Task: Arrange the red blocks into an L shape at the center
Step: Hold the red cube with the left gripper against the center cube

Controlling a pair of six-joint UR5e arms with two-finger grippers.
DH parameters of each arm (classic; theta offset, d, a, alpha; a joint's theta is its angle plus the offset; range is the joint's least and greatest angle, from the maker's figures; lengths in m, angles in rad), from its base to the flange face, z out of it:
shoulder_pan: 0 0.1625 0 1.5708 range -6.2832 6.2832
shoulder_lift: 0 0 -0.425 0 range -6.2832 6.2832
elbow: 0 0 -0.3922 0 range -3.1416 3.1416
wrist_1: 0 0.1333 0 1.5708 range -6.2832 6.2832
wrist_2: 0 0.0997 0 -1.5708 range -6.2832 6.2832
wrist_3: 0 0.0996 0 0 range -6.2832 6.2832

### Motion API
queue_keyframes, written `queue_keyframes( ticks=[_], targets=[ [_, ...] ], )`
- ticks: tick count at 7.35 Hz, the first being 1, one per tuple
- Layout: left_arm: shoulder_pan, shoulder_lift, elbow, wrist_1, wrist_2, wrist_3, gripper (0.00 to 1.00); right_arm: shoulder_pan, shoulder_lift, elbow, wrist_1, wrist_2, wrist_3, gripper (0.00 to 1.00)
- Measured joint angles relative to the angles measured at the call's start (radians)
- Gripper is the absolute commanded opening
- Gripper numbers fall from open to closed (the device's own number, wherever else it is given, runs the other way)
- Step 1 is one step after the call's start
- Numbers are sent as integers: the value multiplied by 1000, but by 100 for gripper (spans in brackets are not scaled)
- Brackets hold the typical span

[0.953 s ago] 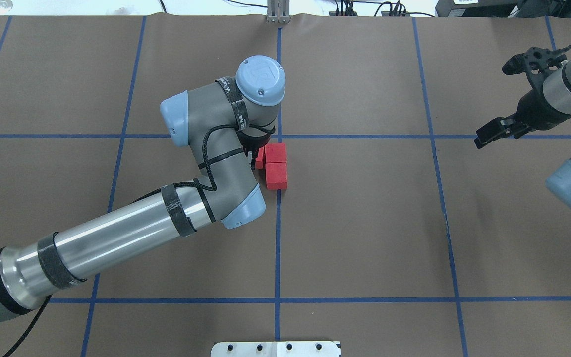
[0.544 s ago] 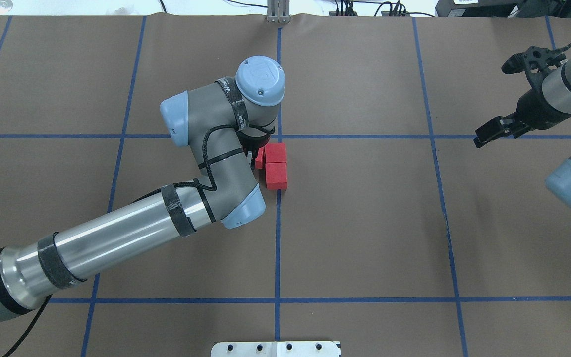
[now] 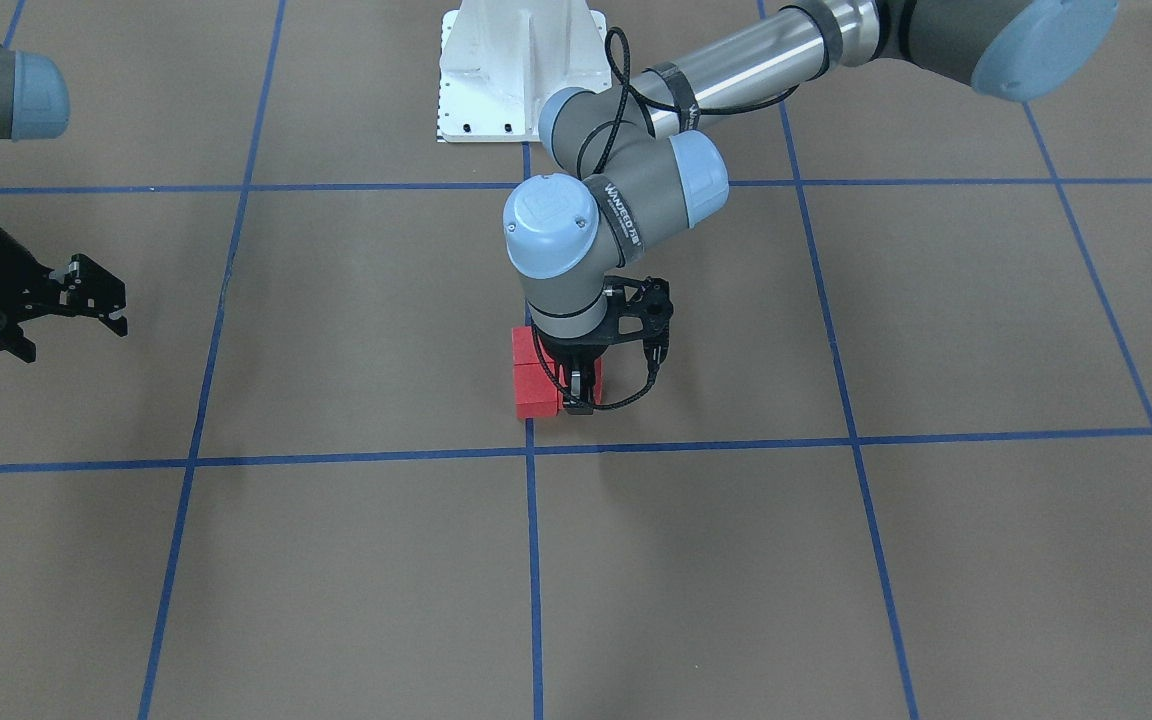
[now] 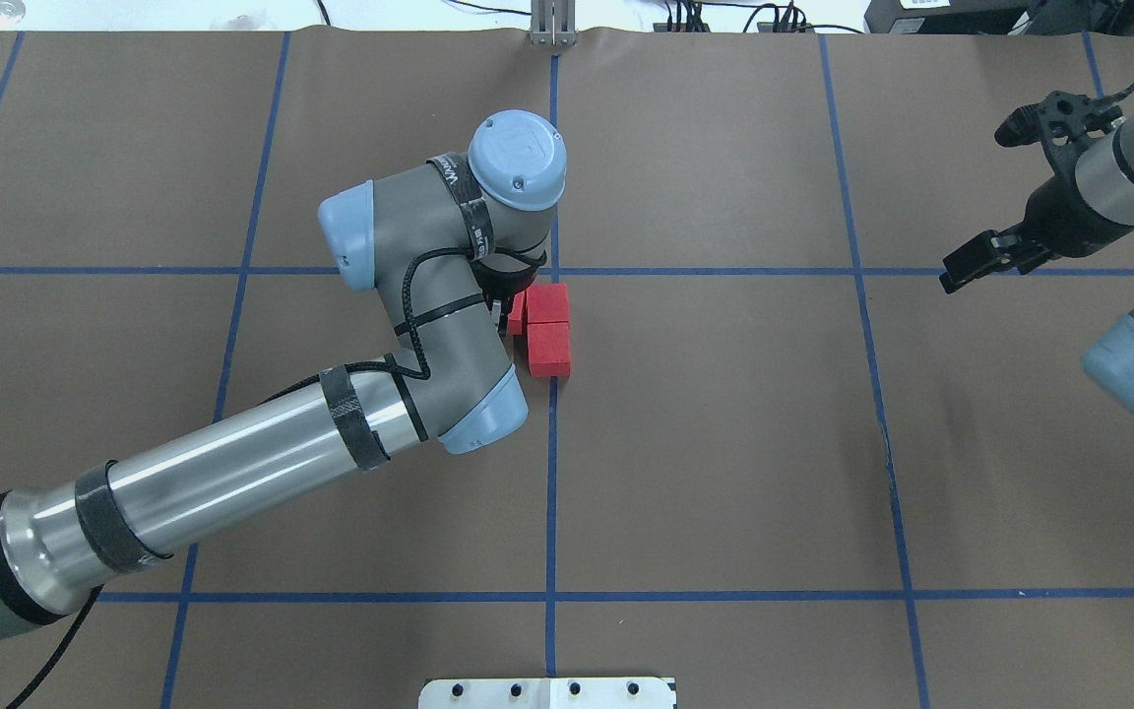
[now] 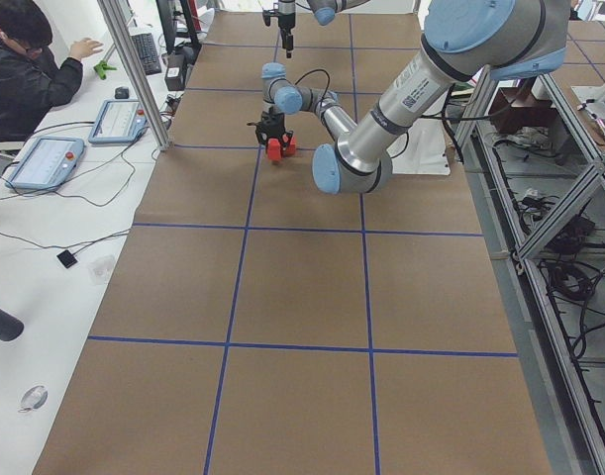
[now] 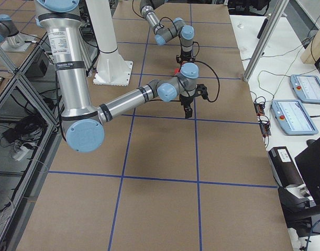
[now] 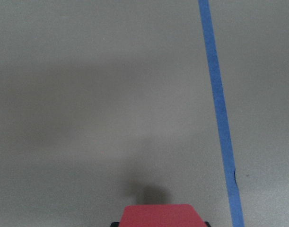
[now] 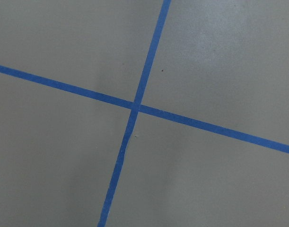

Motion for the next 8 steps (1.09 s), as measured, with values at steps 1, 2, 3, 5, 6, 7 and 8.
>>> queue_keyframes(
  ticks=[1, 2, 3, 5, 6, 7, 8],
  targets=[
    [0, 0, 0, -4, 0, 0, 57, 0, 0, 0, 0, 0, 0, 99],
    [0, 0, 0, -8, 0, 0, 79, 0, 0, 0, 0, -1, -1, 99],
    [0, 0, 1, -11, 0, 0, 100, 1, 0, 0, 0, -1, -1, 99],
    [2, 1, 7, -12, 0, 2, 100, 0, 1, 0, 0, -1, -1, 99],
    [3, 1, 10, -12, 0, 3, 100, 0, 2, 1, 0, -1, -1, 99],
    [3, 1, 12, -11, 0, 3, 100, 0, 2, 1, 0, 0, 0, 99],
    [3, 1, 12, -11, 0, 4, 100, 0, 2, 2, 0, 0, 0, 99]
  ],
)
